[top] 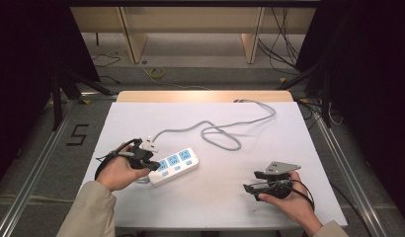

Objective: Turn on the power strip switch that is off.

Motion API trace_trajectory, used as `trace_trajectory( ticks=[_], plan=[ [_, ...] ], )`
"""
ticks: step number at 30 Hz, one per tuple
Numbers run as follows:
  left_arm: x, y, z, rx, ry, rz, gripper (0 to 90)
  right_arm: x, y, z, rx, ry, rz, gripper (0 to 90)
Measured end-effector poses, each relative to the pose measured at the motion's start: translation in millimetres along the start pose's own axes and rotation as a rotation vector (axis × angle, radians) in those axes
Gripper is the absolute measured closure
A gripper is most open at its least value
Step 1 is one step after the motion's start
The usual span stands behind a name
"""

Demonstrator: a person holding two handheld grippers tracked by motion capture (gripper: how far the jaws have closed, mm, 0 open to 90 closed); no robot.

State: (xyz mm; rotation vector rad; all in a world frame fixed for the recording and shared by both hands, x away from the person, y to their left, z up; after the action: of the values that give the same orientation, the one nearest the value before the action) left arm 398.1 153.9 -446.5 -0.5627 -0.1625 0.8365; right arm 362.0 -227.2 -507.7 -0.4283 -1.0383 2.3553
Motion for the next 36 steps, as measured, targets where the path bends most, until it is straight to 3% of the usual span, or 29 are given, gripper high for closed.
trace_trajectory(
  ticks=[36],
  plan=[
    [-8.7, -12.3, -5.6, 0.027, -0.012, -0.047, 89.7, 0.4, -0.3, 0.1, -0.001, -0.002, 0.006, 33.6]
  ],
)
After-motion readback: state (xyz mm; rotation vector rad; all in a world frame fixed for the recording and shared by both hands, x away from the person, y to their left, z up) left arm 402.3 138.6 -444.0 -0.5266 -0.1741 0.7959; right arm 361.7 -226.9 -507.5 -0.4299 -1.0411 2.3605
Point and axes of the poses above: each handheld gripper's, and its own axes: z roughly backward along the jaws, y roughly out of its underside, x roughly to its left, the point moved 4 cm from there along -z, roughly forward along the jaws, and after that the axes turned 12 degrees about z, right-handed, at the moved point
